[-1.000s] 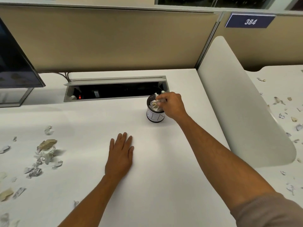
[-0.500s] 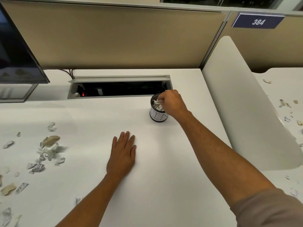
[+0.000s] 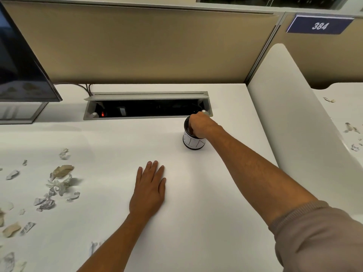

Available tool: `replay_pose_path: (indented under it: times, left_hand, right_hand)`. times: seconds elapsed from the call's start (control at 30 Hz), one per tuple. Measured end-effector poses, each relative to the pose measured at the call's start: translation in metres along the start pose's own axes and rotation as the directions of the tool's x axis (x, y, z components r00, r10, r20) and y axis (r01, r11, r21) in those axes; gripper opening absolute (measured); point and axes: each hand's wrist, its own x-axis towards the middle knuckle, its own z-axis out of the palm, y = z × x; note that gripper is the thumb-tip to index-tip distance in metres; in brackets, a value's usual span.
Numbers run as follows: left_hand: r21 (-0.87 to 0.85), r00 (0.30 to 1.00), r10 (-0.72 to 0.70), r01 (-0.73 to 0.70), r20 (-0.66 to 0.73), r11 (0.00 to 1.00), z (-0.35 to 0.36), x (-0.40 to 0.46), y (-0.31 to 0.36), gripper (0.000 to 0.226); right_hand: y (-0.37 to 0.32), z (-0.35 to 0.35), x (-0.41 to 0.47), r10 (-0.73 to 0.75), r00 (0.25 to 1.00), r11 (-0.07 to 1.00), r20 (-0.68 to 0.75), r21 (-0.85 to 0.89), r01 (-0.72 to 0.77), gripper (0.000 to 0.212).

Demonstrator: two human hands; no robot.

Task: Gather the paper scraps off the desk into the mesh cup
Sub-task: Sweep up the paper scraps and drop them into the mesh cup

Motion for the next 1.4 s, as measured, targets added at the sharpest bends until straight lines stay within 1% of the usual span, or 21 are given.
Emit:
replay_pose_path:
  times: [0.03, 0.1, 0.17, 0.37, 0.53, 0.63, 0.7, 0.83, 0.93, 1.03, 1.1, 1.17, 1.23, 1.27, 1.33, 1.4]
  left_hand:
    - [0.001, 1.000, -0.001, 0.001, -0.002, 1.000, 0.000, 0.000, 0.000, 0.053]
    - [0.002, 1.000, 0.000, 0.000, -0.008, 1.000, 0.000, 0.000, 0.000, 0.052]
    - [0.005, 1.000, 0.003, -0.003, -0.016, 1.000, 0.001, 0.000, 0.000, 0.051]
    - [-0.004, 1.000, 0.005, -0.005, -0.028, 1.000, 0.002, -0.001, 0.000, 0.049]
    - [-0.020, 1.000, 0.003, -0.004, -0.024, 1.000, 0.002, -0.001, -0.001, 0.050]
    - [-0.025, 1.000, 0.005, -0.006, -0.026, 1.000, 0.001, -0.002, -0.002, 0.051]
    - [-0.031, 1.000, 0.013, -0.013, -0.028, 0.999, 0.000, -0.002, -0.003, 0.051]
    - [-0.071, 1.000, 0.020, -0.020, 0.000, 0.997, -0.004, 0.000, -0.005, 0.044]
    - [-0.133, 0.996, 0.048, -0.039, 0.069, 0.990, -0.011, 0.001, -0.011, 0.043]
    - [-0.179, 0.987, 0.107, -0.085, 0.117, 0.980, -0.025, -0.008, -0.021, 0.037]
    - [-0.100, 0.981, 0.185, -0.179, 0.058, 0.979, -0.037, -0.026, -0.030, 0.030]
    - [-0.020, 0.976, 0.216, -0.216, -0.026, 0.976, -0.049, -0.046, -0.043, 0.029]
    - [-0.013, 0.978, 0.188, -0.190, -0.088, 0.982, -0.061, -0.065, -0.060, 0.031]
    - [-0.023, 0.981, 0.163, -0.166, -0.104, 0.986, -0.067, -0.075, -0.070, 0.037]
    - [-0.025, 0.985, 0.124, -0.128, -0.116, 0.992, -0.077, -0.094, -0.092, 0.050]
    - [-0.008, 0.988, 0.092, -0.093, -0.125, 0.996, -0.086, -0.113, -0.116, 0.055]
  right_hand:
    - [0.000, -0.001, 0.001, -0.012, 1.000, 1.000, 0.004, -0.010, 0.012, 0.006]
    - [0.003, -0.001, 0.005, -0.026, 1.000, 1.000, -0.008, -0.013, 0.026, 0.016]
    - [0.004, -0.001, 0.007, -0.039, 0.999, 0.999, -0.020, -0.014, 0.038, 0.021]
    - [0.007, -0.007, 0.002, -0.085, 0.996, 0.996, -0.033, -0.017, 0.084, 0.021]
    - [0.009, -0.020, -0.009, -0.110, 0.992, 0.993, -0.061, 0.031, 0.112, 0.022]
    - [0.011, -0.029, -0.019, -0.091, 0.987, 0.990, -0.134, 0.099, 0.105, 0.024]
    - [0.013, -0.031, -0.027, -0.062, 0.975, 0.984, -0.216, 0.150, 0.096, 0.028]
    - [0.012, -0.020, -0.051, -0.004, 0.920, 0.942, -0.393, 0.308, 0.135, 0.028]
    - [0.004, 0.001, -0.072, 0.073, 0.894, 0.902, -0.441, 0.411, 0.130, 0.028]
    - [-0.010, 0.031, -0.094, 0.106, 0.865, 0.864, -0.490, 0.476, 0.163, 0.022]
    - [-0.023, 0.056, -0.109, 0.132, 0.877, 0.838, -0.462, 0.524, 0.150, 0.024]
    - [-0.037, 0.083, -0.121, 0.120, 0.911, 0.852, -0.396, 0.512, 0.110, 0.031]
    - [-0.053, 0.111, -0.133, 0.106, 0.938, 0.872, -0.331, 0.485, 0.072, 0.039]
    - [-0.062, 0.124, -0.138, 0.099, 0.947, 0.876, -0.306, 0.479, 0.063, 0.044]
    - [-0.081, 0.147, -0.149, 0.075, 0.960, 0.881, -0.271, 0.469, 0.064, 0.054]
    - [-0.102, 0.168, -0.159, 0.035, 0.972, 0.885, -0.233, 0.459, 0.078, 0.063]
